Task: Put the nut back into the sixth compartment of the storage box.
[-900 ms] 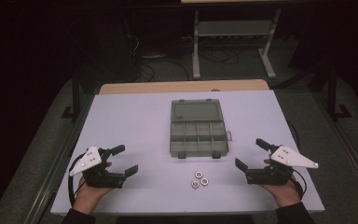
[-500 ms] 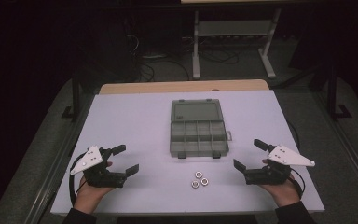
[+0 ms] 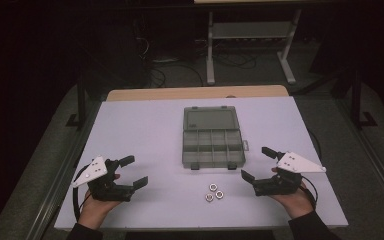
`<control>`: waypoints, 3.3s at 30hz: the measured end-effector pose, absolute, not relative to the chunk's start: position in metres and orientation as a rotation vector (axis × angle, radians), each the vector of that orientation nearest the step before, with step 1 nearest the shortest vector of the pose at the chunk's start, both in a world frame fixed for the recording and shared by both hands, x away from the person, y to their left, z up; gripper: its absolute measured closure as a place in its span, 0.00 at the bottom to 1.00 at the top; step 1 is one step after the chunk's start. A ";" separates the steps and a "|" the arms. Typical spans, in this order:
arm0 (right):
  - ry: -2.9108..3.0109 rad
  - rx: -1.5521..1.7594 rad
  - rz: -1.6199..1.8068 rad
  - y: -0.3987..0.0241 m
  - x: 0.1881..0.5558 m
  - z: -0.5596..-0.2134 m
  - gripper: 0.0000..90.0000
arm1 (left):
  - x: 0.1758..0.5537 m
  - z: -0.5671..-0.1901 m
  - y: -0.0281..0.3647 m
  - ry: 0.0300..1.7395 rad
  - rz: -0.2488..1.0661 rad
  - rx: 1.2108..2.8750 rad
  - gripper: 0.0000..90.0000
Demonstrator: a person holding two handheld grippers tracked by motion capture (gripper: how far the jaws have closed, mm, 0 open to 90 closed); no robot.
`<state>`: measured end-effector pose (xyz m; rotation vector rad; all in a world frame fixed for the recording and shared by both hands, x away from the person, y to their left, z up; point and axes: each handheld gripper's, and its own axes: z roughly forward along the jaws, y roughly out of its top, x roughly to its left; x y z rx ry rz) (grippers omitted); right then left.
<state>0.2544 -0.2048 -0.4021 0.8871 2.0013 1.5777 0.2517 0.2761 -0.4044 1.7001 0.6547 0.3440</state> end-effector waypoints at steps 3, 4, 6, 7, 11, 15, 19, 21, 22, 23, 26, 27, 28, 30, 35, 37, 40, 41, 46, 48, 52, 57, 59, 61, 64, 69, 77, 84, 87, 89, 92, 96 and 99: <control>2.007 0.870 1.584 -0.202 0.256 -0.401 0.00 | 0.251 -0.404 0.276 0.648 0.344 1.704 0.11; 2.010 0.870 1.587 -0.201 0.256 -0.400 0.00 | 0.251 -0.404 0.276 0.649 0.342 1.706 0.11; 2.008 0.838 1.597 -0.198 0.258 -0.398 0.00 | 0.250 -0.404 0.276 0.652 0.343 1.705 0.11; 2.010 0.834 1.601 -0.196 0.258 -0.398 0.00 | 0.250 -0.404 0.276 0.652 0.345 1.706 0.11; 2.022 0.826 1.613 -0.191 0.259 -0.397 0.00 | 0.250 -0.404 0.276 0.652 0.347 1.709 0.11; 2.038 0.816 1.613 -0.188 0.261 -0.397 0.00 | 0.250 -0.404 0.274 0.652 0.344 1.699 0.11; 2.069 0.802 1.621 -0.183 0.263 -0.396 0.00 | 0.250 -0.404 0.275 0.641 0.350 1.703 0.11; 2.076 0.794 1.624 -0.180 0.265 -0.395 0.00 | 0.250 -0.404 0.275 0.644 0.355 1.702 0.11; 2.083 0.796 1.631 -0.179 0.265 -0.395 0.00 | 0.250 -0.404 0.275 0.644 0.356 1.705 0.11; 2.085 0.788 1.632 -0.178 0.266 -0.394 0.00 | 0.250 -0.404 0.275 0.645 0.355 1.703 0.11; 2.093 0.775 1.642 -0.174 0.269 -0.393 0.00 | 0.250 -0.404 0.275 0.645 0.357 1.705 0.11; 2.092 0.773 1.645 -0.173 0.269 -0.393 0.00 | 0.250 -0.404 0.275 0.642 0.358 1.707 0.11; 2.098 0.777 1.660 -0.172 0.270 -0.392 0.00 | 0.250 -0.404 0.275 0.640 0.360 1.709 0.11; 2.103 0.772 1.679 -0.170 0.270 -0.392 0.00 | 0.250 -0.405 0.275 0.639 0.361 1.712 0.11; 2.120 0.755 1.687 -0.165 0.272 -0.390 0.00 | 0.250 -0.404 0.275 0.639 0.360 1.709 0.11; 2.125 0.758 1.690 -0.164 0.272 -0.390 0.00 | 0.250 -0.405 0.275 0.639 0.359 1.708 0.11; 2.128 0.747 1.699 -0.162 0.274 -0.389 0.00 | 0.250 -0.405 0.275 0.637 0.360 1.708 0.11; 2.128 0.746 1.705 -0.161 0.274 -0.389 0.00 | 0.250 -0.405 0.275 0.640 0.360 1.711 0.11; 2.134 0.735 1.714 -0.158 0.275 -0.388 0.00 | 0.251 -0.405 0.275 0.639 0.358 1.710 0.11; 2.138 0.729 1.715 -0.156 0.276 -0.388 0.00 | 0.251 -0.405 0.275 0.638 0.357 1.714 0.11; 2.151 0.722 1.713 -0.153 0.278 -0.388 0.00 | 0.251 -0.405 0.275 0.637 0.357 1.716 0.11; 2.155 0.716 1.714 -0.151 0.279 -0.388 0.00 | 0.251 -0.405 0.275 0.642 0.355 1.712 0.11; 2.161 0.713 1.715 -0.150 0.280 -0.388 0.04 | 0.251 -0.405 0.275 0.643 0.353 1.711 0.11; 2.175 0.713 1.702 -0.149 0.280 -0.388 0.05 | 0.251 -0.405 0.275 0.643 0.353 1.711 0.11; 2.193 0.708 1.700 -0.147 0.282 -0.387 0.07 | 0.251 -0.406 0.275 0.642 0.353 1.710 0.11; 2.241 0.713 1.672 -0.143 0.284 -0.385 0.12 | 0.251 -0.405 0.275 0.642 0.354 1.709 0.11; 2.383 0.728 1.587 -0.138 0.287 -0.388 0.19 | 0.251 -0.405 0.275 0.644 0.352 1.706 0.11; 2.558 0.720 1.445 -0.130 0.288 -0.398 0.24 | 0.250 -0.405 0.275 0.643 0.351 1.710 0.11; 2.628 0.737 1.381 -0.127 0.287 -0.403 0.26 | 0.251 -0.406 0.275 0.640 0.351 1.710 0.11; 2.638 0.742 1.371 -0.127 0.287 -0.403 0.26 | 0.250 -0.405 0.275 0.642 0.351 1.712 0.11; 2.664 0.757 1.335 -0.127 0.288 -0.405 0.28 | 0.250 -0.405 0.275 0.642 0.352 1.712 0.11; 2.718 0.797 1.268 -0.125 0.287 -0.408 0.31 | 0.250 -0.406 0.275 0.641 0.350 1.714 0.11; 2.746 0.781 1.224 -0.124 0.288 -0.411 0.33 | 0.250 -0.406 0.275 0.640 0.350 1.714 0.11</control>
